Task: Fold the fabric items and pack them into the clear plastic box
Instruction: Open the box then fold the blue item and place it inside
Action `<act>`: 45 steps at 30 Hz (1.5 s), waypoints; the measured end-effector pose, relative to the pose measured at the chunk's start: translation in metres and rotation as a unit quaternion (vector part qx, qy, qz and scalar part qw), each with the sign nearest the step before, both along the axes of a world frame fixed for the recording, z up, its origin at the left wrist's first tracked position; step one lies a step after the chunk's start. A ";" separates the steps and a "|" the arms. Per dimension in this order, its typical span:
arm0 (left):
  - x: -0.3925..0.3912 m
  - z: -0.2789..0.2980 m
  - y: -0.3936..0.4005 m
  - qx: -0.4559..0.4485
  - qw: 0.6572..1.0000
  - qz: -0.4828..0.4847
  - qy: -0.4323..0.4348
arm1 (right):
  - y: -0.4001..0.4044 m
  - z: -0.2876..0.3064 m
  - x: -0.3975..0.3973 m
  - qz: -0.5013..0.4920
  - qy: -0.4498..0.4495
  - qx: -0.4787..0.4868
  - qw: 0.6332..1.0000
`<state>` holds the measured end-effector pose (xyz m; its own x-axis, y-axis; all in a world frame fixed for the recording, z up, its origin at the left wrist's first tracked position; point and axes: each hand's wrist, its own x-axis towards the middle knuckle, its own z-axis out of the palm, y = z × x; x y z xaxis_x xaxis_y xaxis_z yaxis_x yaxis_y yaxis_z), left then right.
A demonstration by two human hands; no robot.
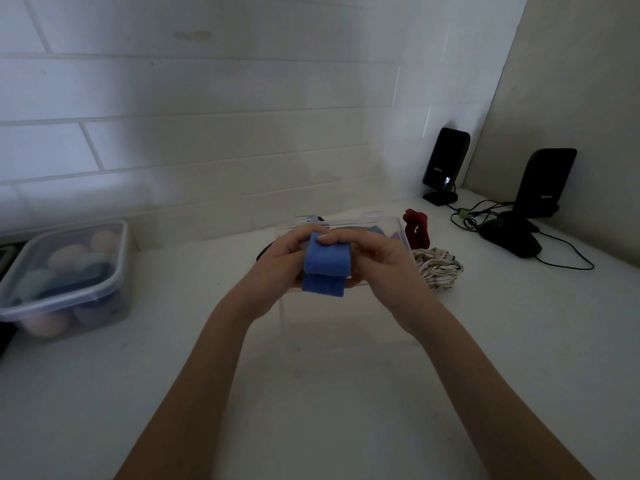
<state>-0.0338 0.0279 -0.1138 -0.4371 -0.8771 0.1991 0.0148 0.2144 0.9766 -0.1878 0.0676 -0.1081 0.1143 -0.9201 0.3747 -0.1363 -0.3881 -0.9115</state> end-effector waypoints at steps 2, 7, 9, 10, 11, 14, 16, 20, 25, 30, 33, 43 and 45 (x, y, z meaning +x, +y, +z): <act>0.000 0.001 0.000 0.017 1.000 -0.009 0.013 | -0.002 -0.001 0.001 0.003 -0.001 0.001 1.000; 0.002 0.005 -0.003 0.084 0.994 -0.056 0.046 | -0.002 -0.002 0.002 -0.001 -0.011 0.003 1.000; 0.003 0.003 -0.001 0.026 0.998 -0.050 0.002 | 0.000 0.000 0.002 -0.017 -0.004 -0.007 1.000; 0.004 0.001 -0.001 -0.002 0.999 -0.044 -0.018 | 0.001 0.000 0.001 -0.017 -0.008 -0.003 1.000; 0.003 0.000 -0.001 -0.016 0.999 -0.039 -0.024 | 0.001 -0.001 -0.001 -0.014 -0.022 0.009 1.000; 0.005 0.001 0.001 -0.022 0.999 -0.022 -0.021 | 0.001 0.000 -0.007 -0.017 -0.071 0.047 0.996; 0.005 0.002 0.002 -0.030 0.999 -0.016 -0.029 | 0.002 0.001 -0.006 -0.030 -0.070 0.051 0.996; -0.001 0.000 0.005 -0.031 0.999 -0.027 -0.025 | 0.003 -0.004 0.001 -0.033 0.090 0.008 0.995; -0.004 -0.004 0.002 -0.032 0.999 -0.030 -0.033 | 0.001 -0.002 -0.003 -0.048 0.060 -0.021 0.997; -0.007 -0.004 0.002 -0.092 0.993 0.004 -0.080 | -0.001 -0.006 -0.006 -0.075 0.026 -0.024 0.997; -0.006 -0.005 0.002 -0.106 0.990 0.016 -0.092 | -0.002 -0.008 -0.005 -0.081 0.046 -0.039 0.995; 0.009 -0.009 0.016 -0.266 0.947 0.075 -0.164 | 0.025 0.005 -0.013 -0.002 0.163 -0.012 0.987; 0.015 -0.013 0.016 -0.296 0.935 0.055 -0.185 | 0.030 0.003 -0.010 0.016 0.206 -0.021 0.978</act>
<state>-0.0189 0.0443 -0.1267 -0.4859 -0.7045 0.5173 -0.3543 0.6998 0.6202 -0.1979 0.0977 -0.1053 0.2927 -0.8981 0.3283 -0.4762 -0.4347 -0.7644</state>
